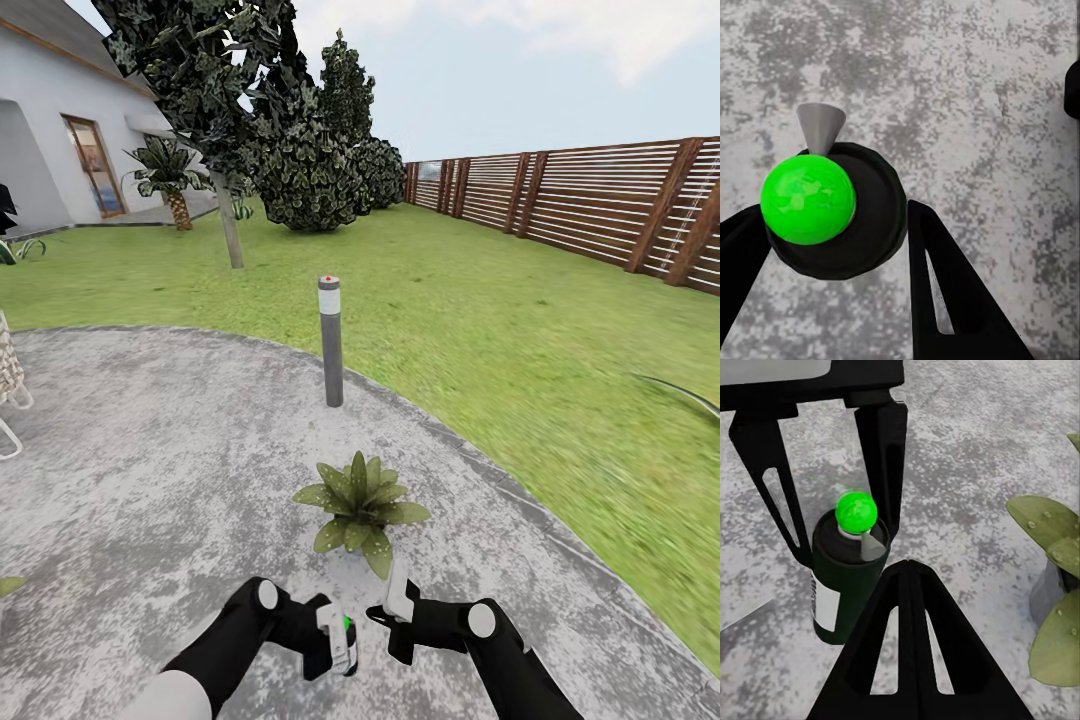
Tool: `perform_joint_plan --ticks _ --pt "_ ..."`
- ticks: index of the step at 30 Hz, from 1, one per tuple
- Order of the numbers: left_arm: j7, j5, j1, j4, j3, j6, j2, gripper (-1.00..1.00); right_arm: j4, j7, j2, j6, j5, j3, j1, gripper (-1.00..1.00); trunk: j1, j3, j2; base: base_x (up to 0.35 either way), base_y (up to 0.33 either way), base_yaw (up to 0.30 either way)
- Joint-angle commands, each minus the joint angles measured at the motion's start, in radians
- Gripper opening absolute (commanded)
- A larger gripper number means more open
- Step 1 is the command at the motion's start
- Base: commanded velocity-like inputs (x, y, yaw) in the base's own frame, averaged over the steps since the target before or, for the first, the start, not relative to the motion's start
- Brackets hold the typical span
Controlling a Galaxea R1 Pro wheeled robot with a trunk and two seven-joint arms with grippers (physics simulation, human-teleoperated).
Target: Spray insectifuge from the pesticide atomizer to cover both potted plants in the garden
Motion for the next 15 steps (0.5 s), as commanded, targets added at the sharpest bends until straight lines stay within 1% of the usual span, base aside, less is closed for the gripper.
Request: perform_joint_plan --ticks 1,6,15 --pt "-0.003 -0.005 0.000 -0.002 0.000 0.000 -0.003 -1.00 -0.001 0.001 0.000 -0.006 0.009 -0.001 0.000 -1.00 0.000 -0.001 0.000 0.000 0.000 0.000" --pt "-0.002 -0.005 0.000 -0.003 0.000 0.000 -0.017 -1.00 0.000 0.001 0.000 -0.006 0.009 -0.001 0.000 -1.00 0.000 -0.001 0.000 0.000 0.000 0.000" --pt "0.005 -0.004 0.000 -0.007 0.000 0.000 -0.029 -1.00 -0.001 0.001 0.000 -0.006 0.009 -0.001 0.000 -1.00 0.000 -0.001 0.000 0.000 0.000 0.000"
